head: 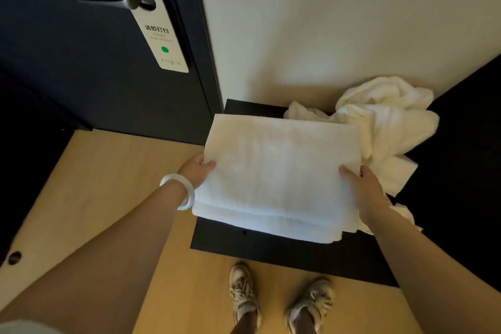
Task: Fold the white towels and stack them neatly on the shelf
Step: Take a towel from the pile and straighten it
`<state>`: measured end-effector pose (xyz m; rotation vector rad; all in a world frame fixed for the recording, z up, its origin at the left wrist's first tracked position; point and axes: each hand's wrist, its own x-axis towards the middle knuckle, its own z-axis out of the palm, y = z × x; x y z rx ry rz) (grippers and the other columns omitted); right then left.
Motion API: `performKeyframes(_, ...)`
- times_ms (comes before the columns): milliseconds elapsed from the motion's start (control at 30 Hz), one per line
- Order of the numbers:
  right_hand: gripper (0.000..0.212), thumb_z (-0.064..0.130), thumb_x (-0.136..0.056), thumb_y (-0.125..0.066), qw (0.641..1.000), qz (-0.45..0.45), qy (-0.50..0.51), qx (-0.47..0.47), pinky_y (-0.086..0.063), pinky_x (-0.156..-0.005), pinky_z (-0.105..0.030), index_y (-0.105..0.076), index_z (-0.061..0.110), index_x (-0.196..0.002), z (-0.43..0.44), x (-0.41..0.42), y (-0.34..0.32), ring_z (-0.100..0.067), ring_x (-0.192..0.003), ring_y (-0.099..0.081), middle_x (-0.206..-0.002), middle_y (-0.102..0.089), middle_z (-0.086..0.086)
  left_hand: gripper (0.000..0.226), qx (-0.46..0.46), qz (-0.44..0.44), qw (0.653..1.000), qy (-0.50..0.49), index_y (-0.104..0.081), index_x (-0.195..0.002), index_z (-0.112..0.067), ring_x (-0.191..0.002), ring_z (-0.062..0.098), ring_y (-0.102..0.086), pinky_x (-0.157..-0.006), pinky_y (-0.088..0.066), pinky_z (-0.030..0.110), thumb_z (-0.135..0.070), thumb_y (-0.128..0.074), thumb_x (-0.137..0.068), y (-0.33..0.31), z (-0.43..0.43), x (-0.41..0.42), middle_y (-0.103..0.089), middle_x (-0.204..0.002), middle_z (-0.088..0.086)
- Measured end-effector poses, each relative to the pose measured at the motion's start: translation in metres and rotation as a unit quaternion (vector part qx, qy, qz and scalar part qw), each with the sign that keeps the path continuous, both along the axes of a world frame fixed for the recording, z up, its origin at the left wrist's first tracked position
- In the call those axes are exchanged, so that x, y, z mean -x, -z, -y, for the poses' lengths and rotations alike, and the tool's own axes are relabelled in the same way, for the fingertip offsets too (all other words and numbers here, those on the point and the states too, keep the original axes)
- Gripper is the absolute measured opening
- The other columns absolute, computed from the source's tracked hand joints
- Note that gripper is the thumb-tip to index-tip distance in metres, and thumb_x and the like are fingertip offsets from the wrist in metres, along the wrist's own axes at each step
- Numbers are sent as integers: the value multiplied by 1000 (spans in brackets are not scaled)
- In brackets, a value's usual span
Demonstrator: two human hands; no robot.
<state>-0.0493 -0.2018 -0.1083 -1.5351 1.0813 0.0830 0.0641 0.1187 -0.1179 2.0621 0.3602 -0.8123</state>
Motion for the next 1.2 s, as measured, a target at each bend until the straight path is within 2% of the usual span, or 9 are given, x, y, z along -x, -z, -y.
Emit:
performKeyframes(100,28,28,-98,-57,999,25,-15,32,-46,-83,-36,-52,18,-123,-5,3,-8,-18,-90,-58,-109,-59,-1,30,-2,33,999,9,-53,-127,-21,-108,28,-57,-97,-46,45,-35,-48,-101,-4,-5,5,-61,-118,1)
performKeyframes(200,35,29,-98,-57,998,27,-6,60,-47,-90,-40,-52,15,-129,-6,9,-8,-24,-100,-58,-114,-60,-3,29,1,50,999,-3,-53,-127,-20,-108,28,-56,-94,-46,43,-32,-48,-101,-5,-4,12,-60,-117,2)
performKeyframes(333,46,29,-96,-60,997,-13,-3,79,-47,-91,-42,-47,9,-136,-7,13,-6,-26,-101,-53,-115,-56,-5,41,-52,54,997,33,-43,-138,-13,-119,33,-54,-99,-45,44,-23,-53,-100,1,0,23,-57,-130,8)
performKeyframes(467,53,21,-95,-63,990,-27,-42,129,-47,-99,-49,-41,10,-141,-10,14,-11,-33,-115,-54,-132,-54,-13,49,-71,67,995,22,-40,-140,-11,-122,35,-52,-100,-45,45,-15,-59,-96,-3,3,26,-54,-133,11)
performKeyframes(633,59,12,-93,-65,987,-30,-70,144,-47,-95,-44,-38,11,-145,-16,23,-22,-34,-118,-54,-135,-53,-15,53,-119,85,989,30,-38,-142,-15,-115,37,-56,-93,-52,45,-13,-60,-94,-10,7,28,-50,-134,13)
performKeyframes(800,52,14,-93,-64,990,-32,-70,119,-48,-92,-40,-44,15,-141,-1,38,-35,-25,-110,-54,-125,-53,-9,57,-190,112,972,78,-35,-145,-19,-128,38,-41,-101,-45,49,-9,-55,-93,-23,35,32,-36,-144,15)
performKeyframes(900,50,15,-94,-65,990,-32,-68,120,-43,-86,-32,-46,18,-140,26,44,-45,-19,-111,-51,-123,-52,-4,59,-209,146,955,151,-25,-149,-22,-140,35,-28,-115,-30,48,-15,-52,-96,-36,68,38,-20,-156,9)
performKeyframes(1000,52,17,-92,-67,990,-35,-55,123,-49,-94,-40,-48,20,-140,58,46,-50,-20,-112,-54,-118,-52,0,62,-196,171,942,211,-18,-152,-22,-147,30,-19,-119,-21,45,-26,-50,-100,-49,111,46,-10,-161,6)
performKeyframes(1200,58,18,-91,-68,991,-13,-75,113,-42,-86,-30,-43,21,-144,133,33,-62,-22,-123,-48,-141,-45,-7,71,-140,208,929,272,-9,-154,-26,-150,21,-11,-119,-19,40,-39,-51,-98,-66,215,64,-2,-163,-1)
